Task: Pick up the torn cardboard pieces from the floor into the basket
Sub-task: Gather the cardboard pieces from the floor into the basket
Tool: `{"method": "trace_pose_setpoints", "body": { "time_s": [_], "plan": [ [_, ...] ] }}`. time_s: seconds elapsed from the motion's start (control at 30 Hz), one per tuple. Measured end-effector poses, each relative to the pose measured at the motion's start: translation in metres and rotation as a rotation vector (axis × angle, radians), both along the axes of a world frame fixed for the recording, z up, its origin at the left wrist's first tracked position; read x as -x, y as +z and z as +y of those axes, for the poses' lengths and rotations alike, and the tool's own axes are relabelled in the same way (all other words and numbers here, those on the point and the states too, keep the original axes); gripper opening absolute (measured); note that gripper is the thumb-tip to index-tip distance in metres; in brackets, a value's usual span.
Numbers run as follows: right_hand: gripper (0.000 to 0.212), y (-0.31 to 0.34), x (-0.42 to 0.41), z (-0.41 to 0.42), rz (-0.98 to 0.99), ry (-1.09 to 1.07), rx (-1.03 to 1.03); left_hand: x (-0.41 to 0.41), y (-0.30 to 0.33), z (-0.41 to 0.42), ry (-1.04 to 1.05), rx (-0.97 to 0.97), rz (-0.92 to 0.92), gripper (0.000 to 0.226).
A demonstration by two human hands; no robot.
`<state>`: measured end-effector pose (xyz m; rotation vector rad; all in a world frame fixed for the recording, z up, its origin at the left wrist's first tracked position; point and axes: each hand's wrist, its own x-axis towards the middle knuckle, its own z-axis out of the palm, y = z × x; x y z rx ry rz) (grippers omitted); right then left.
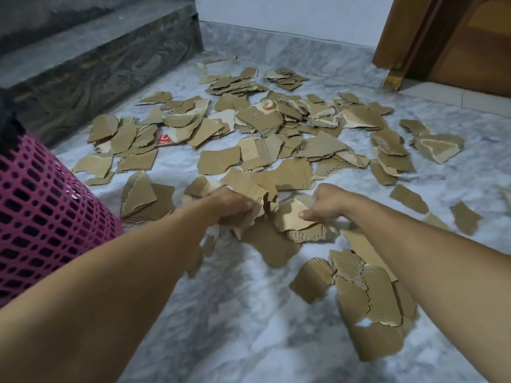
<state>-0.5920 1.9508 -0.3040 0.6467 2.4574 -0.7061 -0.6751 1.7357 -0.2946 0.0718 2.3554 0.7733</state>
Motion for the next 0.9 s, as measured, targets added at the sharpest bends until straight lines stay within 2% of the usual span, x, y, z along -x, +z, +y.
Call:
{"method": "trace_pose_setpoints", "body": {
  "time_s": [0.03, 0.1, 0.17, 0.23, 0.33, 0.37, 0.43, 0.5, 0.6, 0.67, 0.83, 0.9],
  "plan": [
    [0.068, -0.006, 0.0, -0.001, 0.042, -0.033, -0.004, -0.001, -0.005, 0.004, -0.022, 0.093, 0.09, 0.045],
    [0.086, -0.014, -0.002, -0.005, 0.107, -0.095, 0.005, -0.005, -0.015, 0.009, -0.056, 0.186, 0.141, 0.079],
    [0.104, -0.018, -0.004, -0.01, 0.151, -0.121, 0.004, -0.011, -0.021, 0.013, -0.019, 0.14, 0.107, 0.105],
    [0.113, -0.02, -0.004, -0.013, 0.158, -0.154, 0.044, -0.013, -0.024, 0.015, 0.088, 0.055, 0.083, 0.111],
    [0.103, -0.024, -0.003, -0.013, 0.143, -0.252, 0.178, -0.017, -0.025, 0.015, 0.261, -0.068, 0.003, 0.105],
    [0.097, -0.026, -0.003, -0.012, 0.145, -0.271, 0.207, -0.016, -0.026, 0.014, 0.296, -0.123, -0.027, 0.092],
    [0.085, -0.026, -0.004, -0.009, 0.169, -0.294, 0.269, -0.018, -0.022, 0.011, 0.318, -0.209, -0.089, 0.044],
    [0.084, -0.023, -0.007, -0.005, 0.168, -0.319, 0.346, -0.022, -0.016, 0.009, 0.289, -0.214, -0.135, 0.02],
    [0.079, 0.0, -0.014, -0.005, 0.167, -0.313, 0.388, -0.024, -0.003, 0.005, 0.266, -0.239, -0.133, 0.02],
    [0.084, 0.013, -0.018, -0.003, 0.211, -0.306, 0.376, -0.024, 0.013, 0.002, 0.263, -0.267, -0.116, 0.025],
    [0.093, 0.057, -0.025, -0.006, 0.259, -0.255, 0.312, -0.021, 0.063, -0.013, 0.215, -0.247, 0.033, 0.03],
    [0.092, 0.086, -0.029, -0.011, 0.308, -0.256, 0.321, -0.018, 0.088, -0.024, 0.214, -0.238, 0.105, 0.024]
  ]
}}
